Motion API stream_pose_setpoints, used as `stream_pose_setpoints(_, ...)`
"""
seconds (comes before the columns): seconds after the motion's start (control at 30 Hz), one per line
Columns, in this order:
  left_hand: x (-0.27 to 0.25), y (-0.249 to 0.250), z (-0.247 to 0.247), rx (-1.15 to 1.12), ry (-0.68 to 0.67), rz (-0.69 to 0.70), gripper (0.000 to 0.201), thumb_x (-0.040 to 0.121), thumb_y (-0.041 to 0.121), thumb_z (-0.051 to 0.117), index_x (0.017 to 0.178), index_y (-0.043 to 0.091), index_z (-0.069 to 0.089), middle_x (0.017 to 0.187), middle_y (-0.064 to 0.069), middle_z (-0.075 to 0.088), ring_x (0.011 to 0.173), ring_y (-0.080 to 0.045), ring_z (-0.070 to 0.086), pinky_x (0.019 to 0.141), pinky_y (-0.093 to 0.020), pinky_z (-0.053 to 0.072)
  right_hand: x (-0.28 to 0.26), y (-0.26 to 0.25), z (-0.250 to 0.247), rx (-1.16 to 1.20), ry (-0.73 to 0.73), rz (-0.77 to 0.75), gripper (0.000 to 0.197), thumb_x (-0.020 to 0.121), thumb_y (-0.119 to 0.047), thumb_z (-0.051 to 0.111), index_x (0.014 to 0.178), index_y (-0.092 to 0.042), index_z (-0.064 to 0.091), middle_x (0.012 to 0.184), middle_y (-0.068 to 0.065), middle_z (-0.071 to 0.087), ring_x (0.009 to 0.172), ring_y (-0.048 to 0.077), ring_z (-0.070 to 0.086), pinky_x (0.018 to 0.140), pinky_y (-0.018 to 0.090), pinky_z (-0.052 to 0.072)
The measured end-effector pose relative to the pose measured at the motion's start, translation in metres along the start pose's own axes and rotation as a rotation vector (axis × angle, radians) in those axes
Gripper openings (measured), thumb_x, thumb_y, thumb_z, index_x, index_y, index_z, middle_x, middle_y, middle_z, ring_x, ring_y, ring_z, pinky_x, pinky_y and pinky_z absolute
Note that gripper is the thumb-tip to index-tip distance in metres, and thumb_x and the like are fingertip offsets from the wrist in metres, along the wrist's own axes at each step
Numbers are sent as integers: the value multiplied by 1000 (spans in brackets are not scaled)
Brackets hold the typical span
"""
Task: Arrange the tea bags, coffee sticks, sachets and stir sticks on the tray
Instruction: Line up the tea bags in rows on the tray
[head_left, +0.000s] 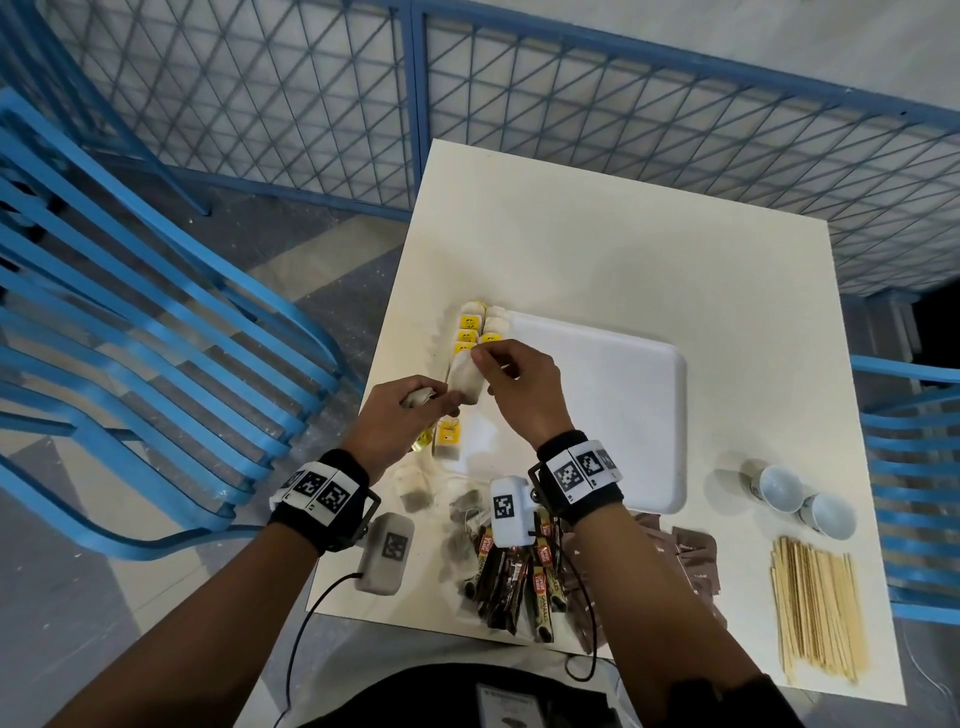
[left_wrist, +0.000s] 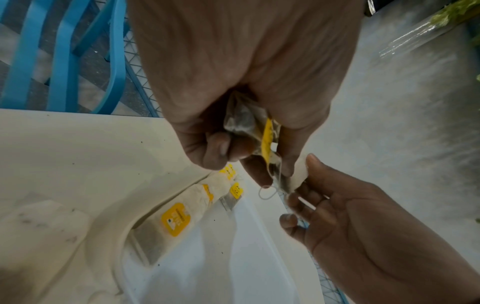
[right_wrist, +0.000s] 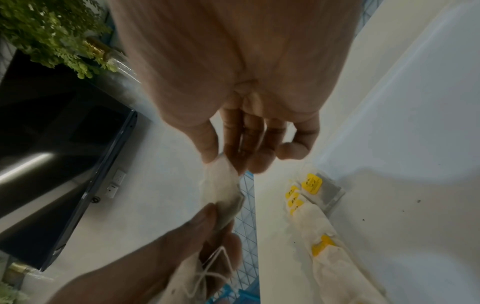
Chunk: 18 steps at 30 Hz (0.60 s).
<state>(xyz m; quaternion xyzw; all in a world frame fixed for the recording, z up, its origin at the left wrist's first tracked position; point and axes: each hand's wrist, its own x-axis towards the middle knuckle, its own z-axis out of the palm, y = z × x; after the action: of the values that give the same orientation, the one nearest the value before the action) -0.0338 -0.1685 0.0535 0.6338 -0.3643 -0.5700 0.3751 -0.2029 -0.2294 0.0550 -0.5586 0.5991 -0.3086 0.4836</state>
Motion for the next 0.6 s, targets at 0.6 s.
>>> stream_pose_setpoints(0.6,18,-22,-10,-114,23,-172,42,95,44,68,77,7,60,55,2,42,46,-16,33,47,-23,30,38,58,-3,-252,76,262,15,89,-26,74,94,-12,74,90,7,74,93,25,69,88,32,51)
